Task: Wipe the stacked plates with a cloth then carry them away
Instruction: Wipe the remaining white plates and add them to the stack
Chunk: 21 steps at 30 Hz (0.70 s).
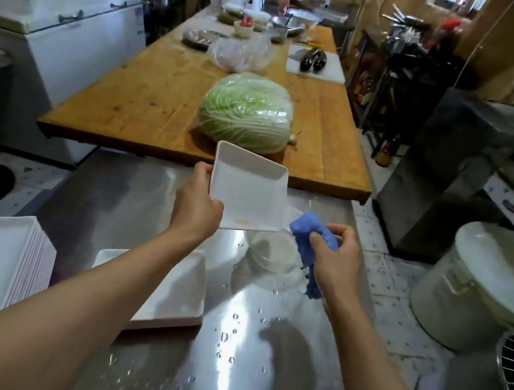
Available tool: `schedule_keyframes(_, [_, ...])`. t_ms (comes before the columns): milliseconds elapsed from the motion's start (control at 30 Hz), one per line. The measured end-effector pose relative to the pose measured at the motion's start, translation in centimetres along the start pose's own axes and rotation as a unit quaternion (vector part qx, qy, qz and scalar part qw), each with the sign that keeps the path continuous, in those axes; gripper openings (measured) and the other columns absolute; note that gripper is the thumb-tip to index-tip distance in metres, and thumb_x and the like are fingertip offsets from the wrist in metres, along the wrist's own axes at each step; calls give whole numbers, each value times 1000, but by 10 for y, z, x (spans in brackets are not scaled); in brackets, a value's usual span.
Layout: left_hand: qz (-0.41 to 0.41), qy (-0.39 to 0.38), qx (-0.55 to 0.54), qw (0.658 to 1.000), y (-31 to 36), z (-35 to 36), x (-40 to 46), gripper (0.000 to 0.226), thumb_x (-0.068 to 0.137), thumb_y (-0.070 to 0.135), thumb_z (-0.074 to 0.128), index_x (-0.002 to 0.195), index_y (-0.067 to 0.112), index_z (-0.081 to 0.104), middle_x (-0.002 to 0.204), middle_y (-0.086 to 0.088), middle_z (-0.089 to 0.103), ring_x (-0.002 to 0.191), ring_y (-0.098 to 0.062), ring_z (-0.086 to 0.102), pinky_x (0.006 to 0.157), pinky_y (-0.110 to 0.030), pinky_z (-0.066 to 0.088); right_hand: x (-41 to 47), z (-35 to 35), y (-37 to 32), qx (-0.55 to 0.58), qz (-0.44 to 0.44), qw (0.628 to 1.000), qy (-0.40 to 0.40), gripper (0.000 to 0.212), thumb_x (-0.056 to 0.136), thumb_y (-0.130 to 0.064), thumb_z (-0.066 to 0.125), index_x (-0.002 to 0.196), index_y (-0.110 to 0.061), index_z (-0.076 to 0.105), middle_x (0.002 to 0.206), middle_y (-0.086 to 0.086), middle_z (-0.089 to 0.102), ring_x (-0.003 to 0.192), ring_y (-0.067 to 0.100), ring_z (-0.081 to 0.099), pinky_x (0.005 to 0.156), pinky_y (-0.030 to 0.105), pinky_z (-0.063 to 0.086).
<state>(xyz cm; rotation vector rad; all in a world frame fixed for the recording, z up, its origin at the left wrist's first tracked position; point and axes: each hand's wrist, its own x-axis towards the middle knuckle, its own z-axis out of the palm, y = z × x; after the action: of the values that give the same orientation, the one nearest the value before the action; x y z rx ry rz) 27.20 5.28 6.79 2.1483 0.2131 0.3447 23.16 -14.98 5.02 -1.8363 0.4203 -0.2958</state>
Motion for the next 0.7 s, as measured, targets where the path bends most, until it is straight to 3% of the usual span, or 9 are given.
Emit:
schedule_keyframes(200, [61,33,100,993,18,14,-8,41,81,-3,47,117,14,44,97,-14,65,73,-30,54,55,-30,35,9,-9,4,5,-6,1000,-2,16,84,-23,60,86,-34,48,84,-12,56,65,4,56,34,11,35])
schedule_keyframes(367, [82,28,118,989,25,16,-10,41,82,-3,48,119,15,43,103,-13,66,71,-22,50,42,-20,27,14,-12,2,19,-19,1000,-7,14,84,-21,60,92,-27,50,83,-10,57,63,3,56,31,9,34])
schedule_keyframes(467, [80,27,116,990,28,17,-11,40,83,-4,48,119,14,43,105,-14,65,73,-23,51,46,-23,32,15,-13,2,19,-20,1000,-15,14,85,-21,60,93,-27,50,84,-12,55,68,4,56,35,10,37])
schedule_keyframes(600, [77,30,109,991,27,19,-12,38,83,-4,50,117,12,43,103,-15,64,77,-23,53,52,-25,38,16,-14,4,14,-23,999,-27,15,85,-22,60,91,-30,49,84,-16,54,74,2,56,51,16,39])
schedule_keyframes(700, [43,33,88,995,22,18,-14,37,81,-4,48,112,15,43,92,-6,57,76,-22,51,56,-28,39,13,-15,7,20,-24,998,-47,13,87,-20,58,93,-26,51,86,-12,56,70,2,58,44,15,40])
